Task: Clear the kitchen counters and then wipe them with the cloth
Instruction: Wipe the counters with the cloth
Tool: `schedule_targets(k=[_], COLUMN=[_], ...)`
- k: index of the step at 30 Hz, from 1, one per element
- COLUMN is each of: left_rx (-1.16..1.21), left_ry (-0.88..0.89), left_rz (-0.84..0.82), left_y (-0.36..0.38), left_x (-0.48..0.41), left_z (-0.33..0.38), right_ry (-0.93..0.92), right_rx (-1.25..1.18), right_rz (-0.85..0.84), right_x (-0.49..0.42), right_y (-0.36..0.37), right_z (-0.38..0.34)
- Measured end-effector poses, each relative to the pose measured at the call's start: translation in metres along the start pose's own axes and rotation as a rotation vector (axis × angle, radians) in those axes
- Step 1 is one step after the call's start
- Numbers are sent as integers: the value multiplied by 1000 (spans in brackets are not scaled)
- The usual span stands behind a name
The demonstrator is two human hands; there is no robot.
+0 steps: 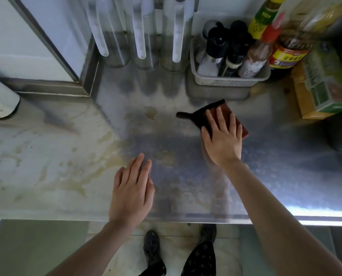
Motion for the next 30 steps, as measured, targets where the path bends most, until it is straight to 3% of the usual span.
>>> schedule_targets(k=[3, 8, 10, 15, 18, 20, 25, 27, 30], left_rx=[2, 7, 11, 22, 25, 35, 49, 50, 72], left_ry=[4, 2, 2, 7, 15, 22, 38, 36, 36], left_rz=[5, -9, -11, 3, 17, 22, 33, 41, 47], left_y=[0, 0, -1, -2, -3, -3, -1, -1, -3], left_x=[0, -1, -1, -1, 1, 0, -1, -1, 0], left_z=[0, -1, -1, 0, 0, 0, 0, -1, 0], right_ry=[109, -293, -321, 46, 212, 189, -116, -64, 219], right_rx=[-60, 56, 101, -5, -63, -62, 52, 33, -74], right_rz=[7, -44, -71, -7, 10, -3, -16, -11, 10], right_x=[-4, 53, 60, 62, 92, 118, 154, 155, 163], right_y=[2, 17, 15, 3, 11, 23, 32, 26, 24], right_z=[-20, -54, -38, 22, 13, -12, -27, -8, 0])
Point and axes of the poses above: each hand's wrist, its own x-axis away from the middle knuckle, its own y-axis out of the palm, z = x × y, the point moved 3 cm from there along -x, towards the middle knuckle
